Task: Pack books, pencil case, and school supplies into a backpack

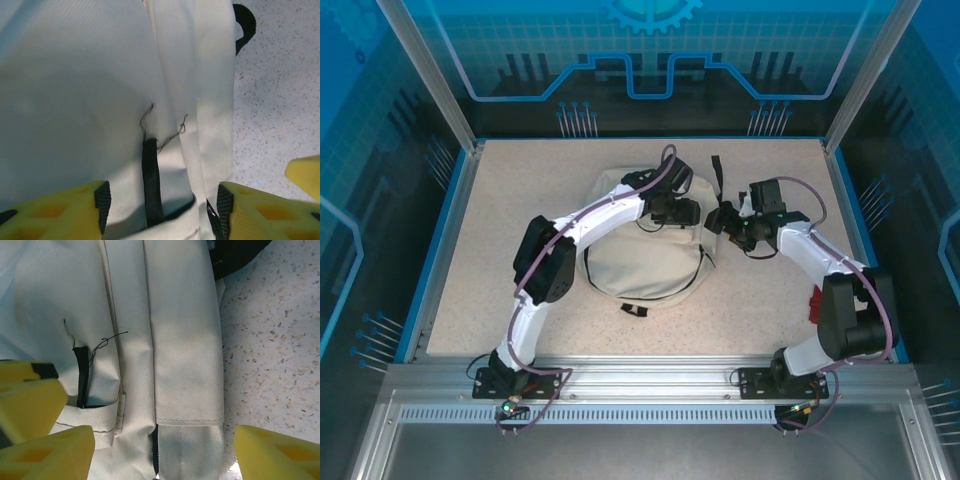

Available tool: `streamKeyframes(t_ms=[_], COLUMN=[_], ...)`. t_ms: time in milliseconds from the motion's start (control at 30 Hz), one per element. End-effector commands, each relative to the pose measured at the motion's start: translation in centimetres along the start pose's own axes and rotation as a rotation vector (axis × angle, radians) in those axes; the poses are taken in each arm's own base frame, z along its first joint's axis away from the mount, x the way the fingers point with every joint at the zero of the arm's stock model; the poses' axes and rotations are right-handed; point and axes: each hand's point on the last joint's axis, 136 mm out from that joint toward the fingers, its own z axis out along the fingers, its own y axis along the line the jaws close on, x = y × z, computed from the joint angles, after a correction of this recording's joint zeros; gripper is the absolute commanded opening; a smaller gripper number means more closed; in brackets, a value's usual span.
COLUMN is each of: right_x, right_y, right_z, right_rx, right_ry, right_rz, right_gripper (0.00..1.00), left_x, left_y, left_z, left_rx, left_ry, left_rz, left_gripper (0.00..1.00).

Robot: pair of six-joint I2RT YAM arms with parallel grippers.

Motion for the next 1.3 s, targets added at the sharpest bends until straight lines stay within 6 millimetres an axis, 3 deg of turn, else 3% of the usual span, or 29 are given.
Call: streamKeyframes(t_ms=[0, 200, 367, 667, 933, 1167, 1267], right_x=[0.0, 0.2, 0.3, 0.7, 0.9, 1.0, 1.0], right_y=[-0.4, -0.7, -1.2, -0.9, -1.0, -1.3, -1.3], right_z=[0.5, 0.8, 0.9, 1.6, 1.5, 1.4, 1.3], right_rx=[-0.012, -0.003, 0.021, 0.02, 0.046, 0.058, 0.058], right_ry=[0.012, 0.023, 0.028, 0.051, 0.051, 0.044, 0.039], right_rz=[0.025, 0.034, 0.04, 0.035, 0.027, 0.035, 0.038], right_gripper=[0.74, 0.74, 0.73, 0.72, 0.72, 0.72, 0.72], left_x=[0.3, 0.8, 1.4, 1.5, 0.9, 1.6, 1.5], left_y=[0.0, 0.8, 1.6, 0.4, 1.3, 2.2, 2.4], left_z=[0.9, 2.2, 2.1, 1.8, 2.3, 3.4, 3.4], left_rx=[-0.021, -0.056, -0.092, -0.033, -0.11, -0.223, -0.248], left_ry=[0.034, 0.073, 0.096, 0.107, 0.074, 0.089, 0.088], left_rz=[0.056, 0.057, 0.057, 0.062, 0.092, 0.147, 0.16], left_gripper=[0.57, 0.45, 0.32, 0.21, 0.3, 0.3, 0.24])
